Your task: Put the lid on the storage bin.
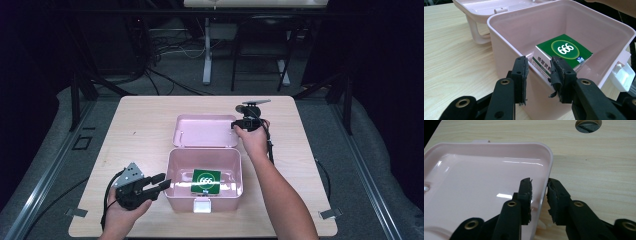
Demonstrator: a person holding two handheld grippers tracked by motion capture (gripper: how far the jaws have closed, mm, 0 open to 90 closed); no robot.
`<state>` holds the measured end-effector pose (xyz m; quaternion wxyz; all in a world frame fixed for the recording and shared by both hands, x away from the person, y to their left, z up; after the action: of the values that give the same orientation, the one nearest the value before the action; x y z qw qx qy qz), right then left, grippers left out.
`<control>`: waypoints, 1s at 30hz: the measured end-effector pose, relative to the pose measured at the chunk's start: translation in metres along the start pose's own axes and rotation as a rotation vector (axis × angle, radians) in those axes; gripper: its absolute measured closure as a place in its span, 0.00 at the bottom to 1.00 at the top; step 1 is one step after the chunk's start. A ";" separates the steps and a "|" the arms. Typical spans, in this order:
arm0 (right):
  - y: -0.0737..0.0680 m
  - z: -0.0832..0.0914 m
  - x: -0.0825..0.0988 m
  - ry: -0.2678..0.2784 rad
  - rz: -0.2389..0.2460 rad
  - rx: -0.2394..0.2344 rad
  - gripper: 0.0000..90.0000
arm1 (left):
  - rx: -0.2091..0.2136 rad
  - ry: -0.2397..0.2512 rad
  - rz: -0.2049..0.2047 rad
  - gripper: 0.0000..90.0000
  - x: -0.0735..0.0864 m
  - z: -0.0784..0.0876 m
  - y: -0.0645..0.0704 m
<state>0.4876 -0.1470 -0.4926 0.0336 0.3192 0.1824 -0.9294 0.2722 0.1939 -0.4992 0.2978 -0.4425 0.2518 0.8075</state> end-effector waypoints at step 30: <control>-0.004 0.001 -0.015 -0.024 0.017 0.046 0.92 | 0.003 0.010 0.006 0.73 0.001 0.000 0.000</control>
<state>0.4985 -0.1446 -0.4818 0.0363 0.3103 0.1580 -0.9367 0.2721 0.1937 -0.5000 0.2949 -0.4453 0.2559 0.8058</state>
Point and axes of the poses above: each handheld gripper's, and its own axes: z roughly backward along the jaws, x roughly out of its underside, y roughly to its right, the point moved 1 cm from there along -z, roughly forward along the jaws
